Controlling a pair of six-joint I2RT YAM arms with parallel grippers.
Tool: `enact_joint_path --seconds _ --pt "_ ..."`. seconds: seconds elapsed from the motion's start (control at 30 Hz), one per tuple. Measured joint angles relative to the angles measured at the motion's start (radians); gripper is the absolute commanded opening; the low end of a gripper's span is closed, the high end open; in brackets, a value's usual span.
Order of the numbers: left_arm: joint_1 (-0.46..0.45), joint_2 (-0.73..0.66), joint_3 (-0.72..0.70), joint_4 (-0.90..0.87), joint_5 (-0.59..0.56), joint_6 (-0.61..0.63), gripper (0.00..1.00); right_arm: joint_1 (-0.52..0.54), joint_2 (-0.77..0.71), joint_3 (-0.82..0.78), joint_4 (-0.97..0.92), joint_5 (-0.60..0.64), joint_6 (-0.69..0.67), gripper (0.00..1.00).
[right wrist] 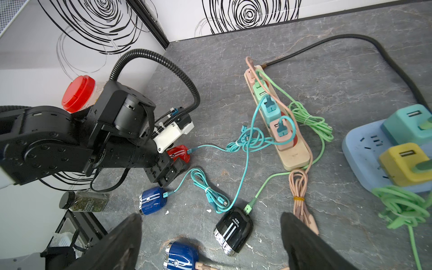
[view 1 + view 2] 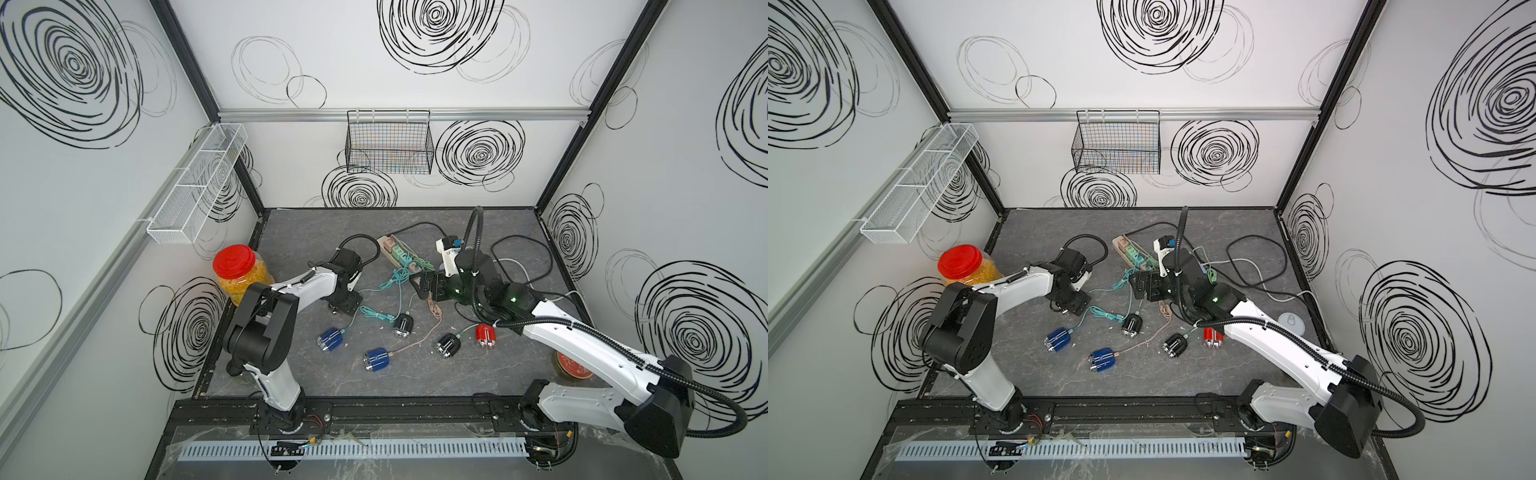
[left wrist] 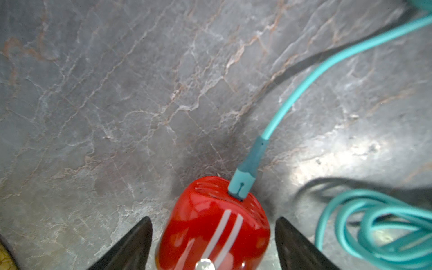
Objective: Unplug the electric shaver
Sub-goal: Pick up the electric shaver from the center of the board.
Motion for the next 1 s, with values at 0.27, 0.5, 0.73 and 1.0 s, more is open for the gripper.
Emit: enact_joint_path --seconds 0.27,0.5,0.73,1.0 --pt "-0.009 0.014 0.002 -0.002 -0.001 0.003 0.75 -0.005 0.0 0.003 0.0 -0.006 -0.004 0.96" --pt "-0.029 0.012 0.0 -0.002 -0.015 -0.002 0.8 -0.005 0.01 0.003 0.012 -0.042 -0.001 0.95" --pt "-0.032 0.01 -0.005 -0.001 -0.003 -0.008 0.7 -0.011 0.017 0.002 0.021 -0.061 0.001 0.95" --pt "-0.04 -0.004 -0.025 0.008 0.005 -0.016 0.42 -0.028 0.017 0.001 0.023 -0.07 0.001 0.95"
